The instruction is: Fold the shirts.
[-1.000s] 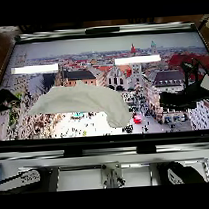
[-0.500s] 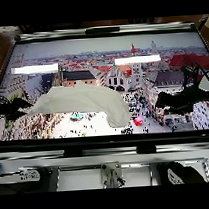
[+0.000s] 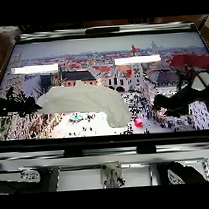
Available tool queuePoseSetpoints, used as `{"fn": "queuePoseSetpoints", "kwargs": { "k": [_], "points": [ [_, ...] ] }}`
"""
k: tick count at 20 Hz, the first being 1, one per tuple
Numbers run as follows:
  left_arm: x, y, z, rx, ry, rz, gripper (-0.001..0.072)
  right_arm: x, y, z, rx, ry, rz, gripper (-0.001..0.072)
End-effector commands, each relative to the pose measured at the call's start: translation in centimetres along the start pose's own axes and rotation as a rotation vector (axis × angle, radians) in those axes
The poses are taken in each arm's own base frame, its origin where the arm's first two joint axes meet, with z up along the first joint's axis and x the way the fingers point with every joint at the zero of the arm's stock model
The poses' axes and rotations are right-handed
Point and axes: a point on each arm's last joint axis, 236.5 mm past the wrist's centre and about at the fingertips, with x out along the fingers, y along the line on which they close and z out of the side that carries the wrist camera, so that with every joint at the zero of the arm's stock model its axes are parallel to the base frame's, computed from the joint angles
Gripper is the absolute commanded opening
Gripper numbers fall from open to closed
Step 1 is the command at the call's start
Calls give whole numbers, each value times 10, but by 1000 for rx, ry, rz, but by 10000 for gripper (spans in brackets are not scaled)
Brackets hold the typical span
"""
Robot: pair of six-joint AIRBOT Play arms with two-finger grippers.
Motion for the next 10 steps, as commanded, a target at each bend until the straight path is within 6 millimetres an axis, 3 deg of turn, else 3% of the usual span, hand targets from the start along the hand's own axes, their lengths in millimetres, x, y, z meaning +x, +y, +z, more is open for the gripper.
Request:
{"fn": "queuePoseSetpoints", "kwargs": {
  "k": [1, 4, 7, 10],
  "points": [
    [-3, -17, -2, 48, 31, -50, 37, 37, 15, -6, -57, 93, -33, 631],
    [-17, -30, -1, 107, 52, -70, 37, 77, 48, -2, -97, 129, 10, 631],
    [-28, -38, 6, 128, 27, -74, 37, 108, 98, -12, -150, 198, 160, 630],
    [-32, -43, 3, 135, 38, -84, 37, 138, 125, -21, -165, 230, 201, 630]
  ]
}}
